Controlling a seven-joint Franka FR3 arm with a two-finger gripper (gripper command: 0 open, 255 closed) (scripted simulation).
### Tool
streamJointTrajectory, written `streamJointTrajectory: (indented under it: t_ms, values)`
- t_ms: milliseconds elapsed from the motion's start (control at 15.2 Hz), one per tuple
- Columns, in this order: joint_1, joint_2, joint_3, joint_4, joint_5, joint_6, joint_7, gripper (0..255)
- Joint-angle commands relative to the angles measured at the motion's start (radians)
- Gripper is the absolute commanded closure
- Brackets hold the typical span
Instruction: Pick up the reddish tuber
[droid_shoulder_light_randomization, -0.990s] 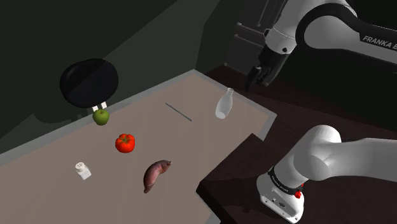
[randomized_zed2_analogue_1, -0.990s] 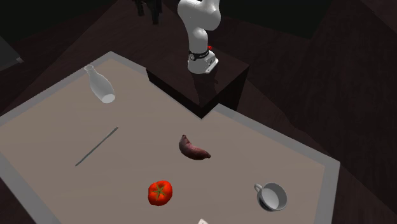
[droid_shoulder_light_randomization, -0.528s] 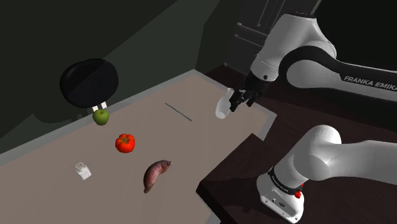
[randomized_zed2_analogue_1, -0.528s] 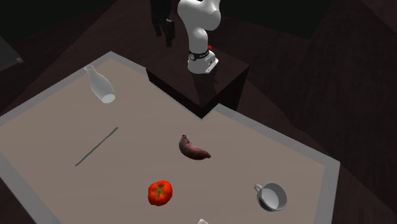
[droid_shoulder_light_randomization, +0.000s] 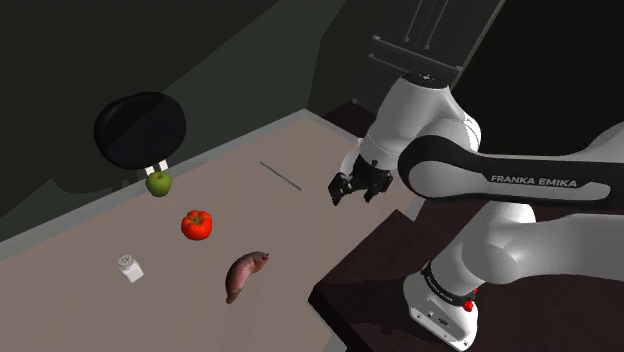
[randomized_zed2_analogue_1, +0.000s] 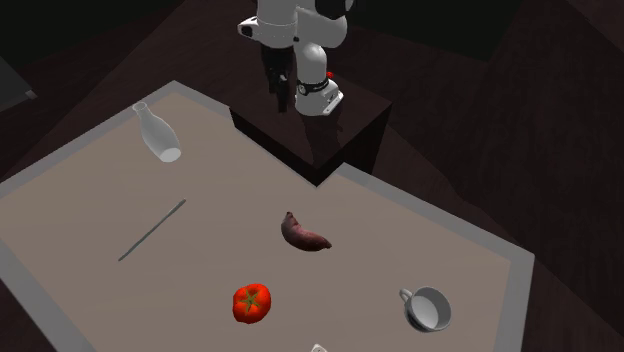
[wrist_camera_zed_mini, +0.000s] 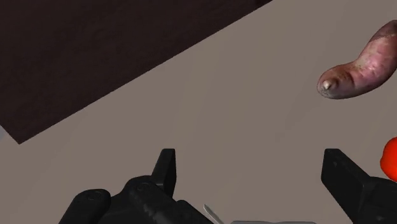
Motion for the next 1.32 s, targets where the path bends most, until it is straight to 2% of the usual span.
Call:
streamJointTrajectory:
  t_ms: [0,198,396,594,726,792,858,924,990,1056,1122,1188,1254]
  values:
    - [-0.006,0.052,0.066,-0.003,0.038,0.064,0.090,0]
    - [-0.034,0.157,0.176,0.004,0.081,0.173,0.221,0]
    - [-0.092,0.282,0.296,0.031,0.096,0.287,0.360,0]
    - [-0.195,0.423,0.440,0.073,0.060,0.400,0.521,0]
    - [-0.304,0.526,0.560,0.109,-0.011,0.473,0.655,0]
    - [-0.379,0.583,0.635,0.128,-0.070,0.508,0.737,0]
    - [-0.479,0.646,0.730,0.149,-0.156,0.541,0.837,0]
    - [-0.628,0.730,0.862,0.172,-0.303,0.569,0.980,0]
    - [-0.695,0.956,0.873,0.217,-0.751,0.542,1.337,0]
    - [-0.493,1.022,0.665,0.254,-0.857,0.533,1.447,0]
    - [-0.481,1.133,0.645,0.301,-1.024,0.491,1.597,0]
    - [-0.306,1.135,0.474,0.330,-1.003,0.516,1.616,0]
    - [-0.253,1.189,0.422,0.369,-1.062,0.505,1.688,0]
